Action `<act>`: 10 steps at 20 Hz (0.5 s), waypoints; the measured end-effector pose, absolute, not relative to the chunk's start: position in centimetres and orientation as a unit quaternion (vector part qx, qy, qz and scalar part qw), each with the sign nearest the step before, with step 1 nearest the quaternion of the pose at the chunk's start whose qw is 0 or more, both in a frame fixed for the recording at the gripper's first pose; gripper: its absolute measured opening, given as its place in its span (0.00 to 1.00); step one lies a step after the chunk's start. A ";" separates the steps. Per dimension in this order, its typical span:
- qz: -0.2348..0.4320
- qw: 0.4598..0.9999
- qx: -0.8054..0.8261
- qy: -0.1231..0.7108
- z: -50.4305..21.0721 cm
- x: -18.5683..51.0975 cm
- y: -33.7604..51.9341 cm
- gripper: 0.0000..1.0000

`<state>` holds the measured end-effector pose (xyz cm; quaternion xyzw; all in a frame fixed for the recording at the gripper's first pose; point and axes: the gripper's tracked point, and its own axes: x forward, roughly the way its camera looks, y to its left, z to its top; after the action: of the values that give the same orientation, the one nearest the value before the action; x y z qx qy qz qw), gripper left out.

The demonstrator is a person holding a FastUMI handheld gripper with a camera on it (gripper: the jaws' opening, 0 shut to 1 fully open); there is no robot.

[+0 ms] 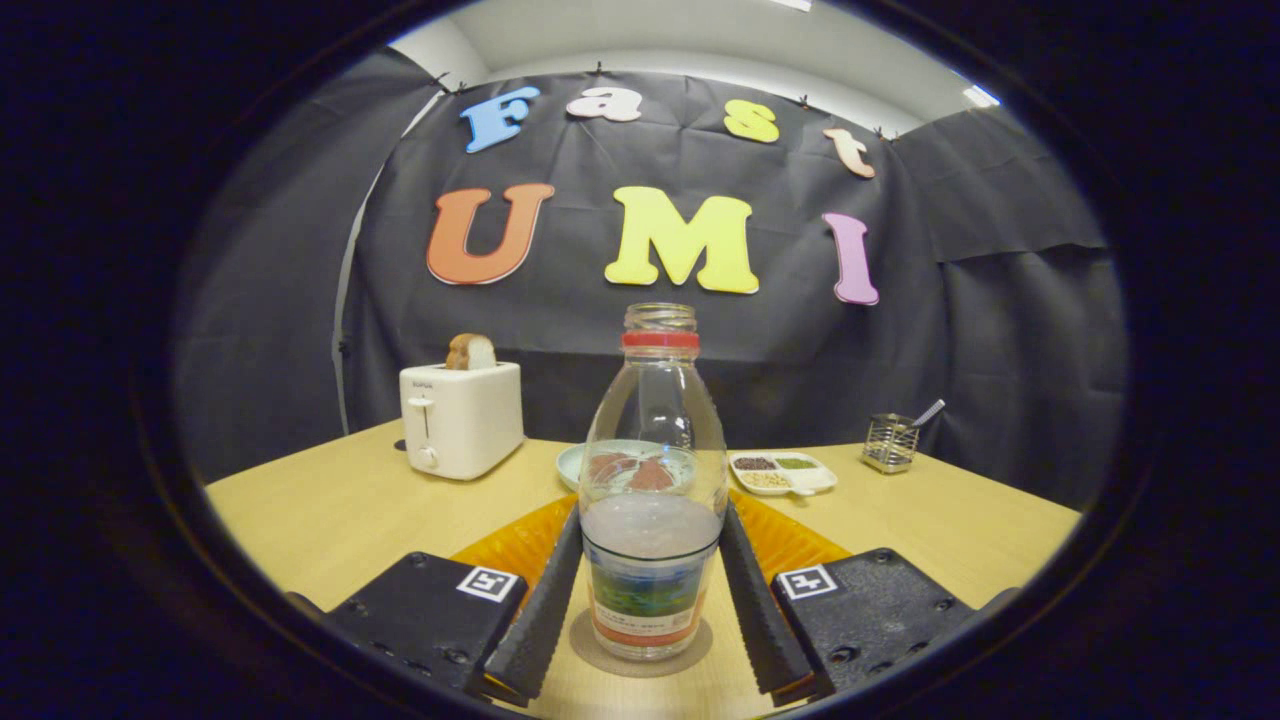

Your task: Take the bottle from table, then pour the juice into the cup, finally place the bottle on the coaster

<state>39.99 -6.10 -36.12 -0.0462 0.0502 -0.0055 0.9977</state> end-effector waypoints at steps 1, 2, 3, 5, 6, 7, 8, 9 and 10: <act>-0.006 0.998 -0.044 0.052 -36.4 40.0 -6.3 0.80; -0.005 0.998 -0.040 0.047 -36.5 40.0 -6.5 0.80; -0.008 0.998 -0.037 0.042 -36.4 40.0 -6.7 0.81; -0.016 0.999 -0.033 0.036 -36.3 39.7 -7.5 0.84; -0.012 0.999 -0.029 0.032 -36.4 39.7 -7.2 0.90; -0.008 0.999 -0.025 0.036 -36.3 39.4 -7.1 0.97; -0.008 0.999 -0.024 0.037 -36.4 39.6 -7.3 1.00; -0.009 0.999 -0.022 0.041 -36.3 39.5 -7.5 1.00; -0.005 0.999 -0.017 0.042 -36.2 39.3 -7.3 1.00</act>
<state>39.30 -7.26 -36.23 -0.0171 0.0419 -0.0045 0.9990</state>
